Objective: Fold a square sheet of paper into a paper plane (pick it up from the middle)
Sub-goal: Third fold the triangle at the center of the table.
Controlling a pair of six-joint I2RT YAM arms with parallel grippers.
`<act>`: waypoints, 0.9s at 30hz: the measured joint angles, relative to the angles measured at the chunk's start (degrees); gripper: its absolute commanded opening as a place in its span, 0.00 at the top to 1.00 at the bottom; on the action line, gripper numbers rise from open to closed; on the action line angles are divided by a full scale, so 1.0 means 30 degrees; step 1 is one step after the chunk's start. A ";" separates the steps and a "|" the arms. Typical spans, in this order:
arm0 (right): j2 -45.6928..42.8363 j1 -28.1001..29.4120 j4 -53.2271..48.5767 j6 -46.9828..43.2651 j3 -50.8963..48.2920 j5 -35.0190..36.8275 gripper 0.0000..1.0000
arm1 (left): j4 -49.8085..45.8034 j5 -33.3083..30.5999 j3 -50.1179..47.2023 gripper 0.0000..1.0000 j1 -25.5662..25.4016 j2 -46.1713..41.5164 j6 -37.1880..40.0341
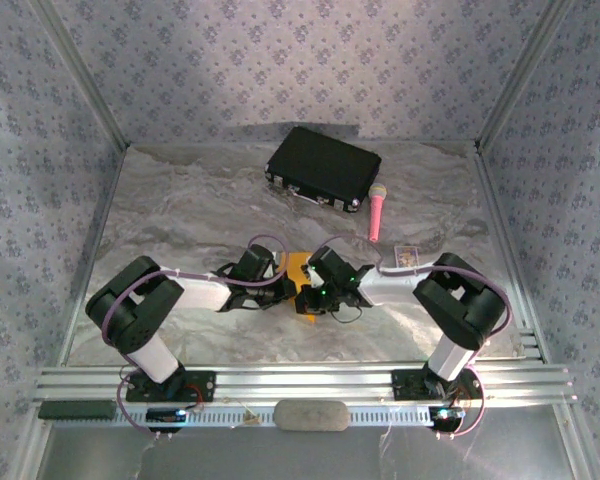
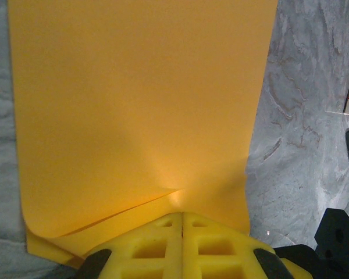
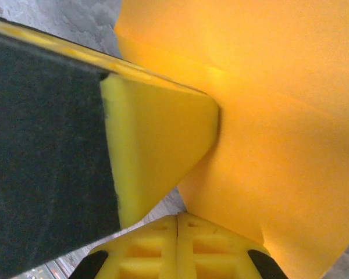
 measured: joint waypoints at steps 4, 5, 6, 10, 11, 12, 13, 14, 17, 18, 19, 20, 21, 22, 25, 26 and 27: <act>-0.0772 -0.0131 0.0852 0.0211 -0.1180 -0.0342 0.96 | 0.0000 0.0000 0.0000 1.00 -0.0015 0.0000 0.0000; -0.0962 -0.0168 0.0874 0.0255 -0.1421 -0.0437 0.96 | 0.0000 0.0000 0.0000 1.00 -0.0015 0.0000 0.0000; -0.1209 -0.0226 0.0903 0.0350 -0.1719 -0.0546 0.95 | 0.0000 0.0000 0.0000 1.00 -0.0015 0.0000 0.0000; -0.2426 -0.0634 0.0809 0.0648 -0.2863 -0.0991 0.95 | 0.0000 0.0000 0.0000 1.00 -0.0015 0.0000 0.0000; -0.2739 -0.0758 0.0714 0.0714 -0.3024 -0.1144 0.96 | 0.0000 0.0000 0.0000 1.00 -0.0015 0.0000 0.0000; -0.3024 -0.0860 0.0605 0.0758 -0.3067 -0.1297 0.97 | 0.0000 0.0000 0.0000 1.00 -0.0015 0.0000 0.0000; -0.3315 -0.0962 0.0554 0.0816 -0.3016 -0.1443 0.98 | 0.0000 0.0000 0.0000 1.00 -0.0015 0.0000 0.0000; -0.3497 -0.1005 0.0474 0.0860 -0.2914 -0.1537 0.98 | 0.0000 0.0000 0.0000 1.00 -0.0015 0.0000 0.0000; -0.3534 -0.1035 0.0211 0.0954 -0.1923 -0.1719 0.99 | 0.0000 0.0000 0.0000 1.00 -0.0015 0.0000 0.0000; -0.3388 -0.1035 0.0124 0.0991 -0.1464 -0.1705 0.99 | 0.0000 0.0000 0.0000 1.00 -0.0015 0.0000 0.0000; -0.3133 -0.1035 0.0066 0.0998 -0.0984 -0.1661 0.99 | 0.0000 0.0000 0.0000 1.00 -0.0015 0.0000 0.0000; -0.2856 -0.1035 0.0051 0.1005 -0.0590 -0.1617 0.99 | 0.0000 0.0007 0.0000 1.00 -0.0015 0.0000 0.0007; -0.2470 -0.1035 0.0058 0.1013 -0.0226 -0.1566 0.99 | 0.0000 0.0000 0.0000 1.00 -0.0015 0.0000 0.0000; -0.2062 -0.1035 0.0066 0.1042 0.0029 -0.1537 1.00 | 0.0000 0.0000 0.0000 1.00 -0.0015 0.0000 0.0000; -0.1100 -0.1042 0.0022 0.1202 0.0160 -0.1457 1.00 | 0.0007 -0.0073 0.0000 1.00 0.0000 0.0000 0.0007; -0.0794 -0.1042 -0.0036 0.1231 0.0153 -0.1413 1.00 | 0.0007 -0.0073 0.0000 1.00 -0.0007 0.0000 0.0007; -0.0517 -0.1042 -0.0109 0.1297 0.0117 -0.1370 1.00 | 0.0007 -0.0066 0.0000 1.00 -0.0007 0.0000 0.0007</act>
